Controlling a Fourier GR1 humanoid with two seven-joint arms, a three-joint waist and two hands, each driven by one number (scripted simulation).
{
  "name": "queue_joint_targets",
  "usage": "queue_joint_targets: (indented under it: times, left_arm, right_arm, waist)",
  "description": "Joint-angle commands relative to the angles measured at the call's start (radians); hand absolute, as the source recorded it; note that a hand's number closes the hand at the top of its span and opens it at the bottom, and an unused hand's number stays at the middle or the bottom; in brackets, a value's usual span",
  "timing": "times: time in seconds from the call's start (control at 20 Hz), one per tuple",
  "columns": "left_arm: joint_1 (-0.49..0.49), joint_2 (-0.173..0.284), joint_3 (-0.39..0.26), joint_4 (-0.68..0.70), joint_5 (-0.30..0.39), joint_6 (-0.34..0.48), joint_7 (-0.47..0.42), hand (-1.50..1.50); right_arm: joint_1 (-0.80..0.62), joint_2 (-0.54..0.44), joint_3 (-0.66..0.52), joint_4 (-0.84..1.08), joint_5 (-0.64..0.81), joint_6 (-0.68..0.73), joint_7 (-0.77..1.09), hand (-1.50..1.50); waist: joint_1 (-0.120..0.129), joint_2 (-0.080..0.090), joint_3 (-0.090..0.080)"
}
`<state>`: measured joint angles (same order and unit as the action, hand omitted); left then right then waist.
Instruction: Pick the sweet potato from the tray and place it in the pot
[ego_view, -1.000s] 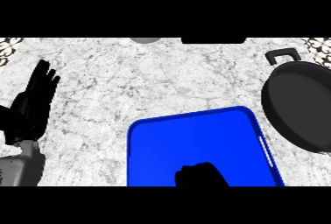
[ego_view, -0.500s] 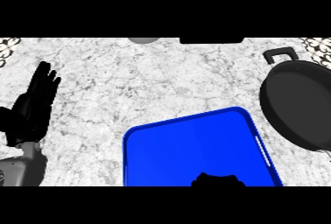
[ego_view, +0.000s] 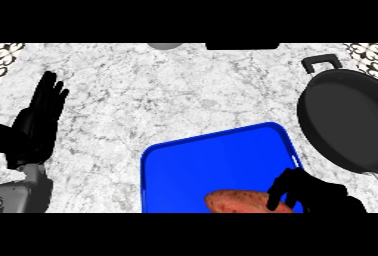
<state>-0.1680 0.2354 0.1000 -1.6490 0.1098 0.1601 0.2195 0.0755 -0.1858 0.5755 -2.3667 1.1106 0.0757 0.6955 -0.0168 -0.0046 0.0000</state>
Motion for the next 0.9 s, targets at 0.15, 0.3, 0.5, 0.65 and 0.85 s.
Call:
queue_joint_targets:
  times: [0.15,0.3,0.5,0.65,0.85]
  left_arm:
    - [-0.016,0.013,0.024,0.049,0.022,-0.038,-0.028,0.00]
    - [-0.006,0.013,0.024,0.015,0.019,-0.028,-0.007,0.00]
    - [-0.004,-0.017,-0.018,-0.017,-0.009,-0.006,0.011,0.00]
    - [-0.002,-0.012,0.001,-0.001,0.001,-0.016,-0.012,0.00]
    - [-0.031,-0.015,0.011,0.046,-0.011,-0.003,-0.019,0.00]
  right_arm:
    - [0.004,-0.052,-0.297,-0.197,-0.175,0.037,-0.022,1.50]
    - [-0.046,-0.012,-0.394,-0.158,-0.255,0.056,-0.028,1.50]
    - [-0.089,-0.023,-0.579,-0.049,-0.349,0.062,-0.114,1.50]
    - [-0.116,0.021,-0.649,0.077,-0.427,0.026,-0.167,1.50]
    - [-0.219,-0.036,-0.870,0.221,-0.645,0.026,-0.261,1.50]
  waist:
    - [0.004,0.005,0.001]
    - [0.010,0.004,0.001]
    - [0.010,0.004,0.003]
    - [0.013,0.006,0.003]
    - [0.010,0.008,0.002]
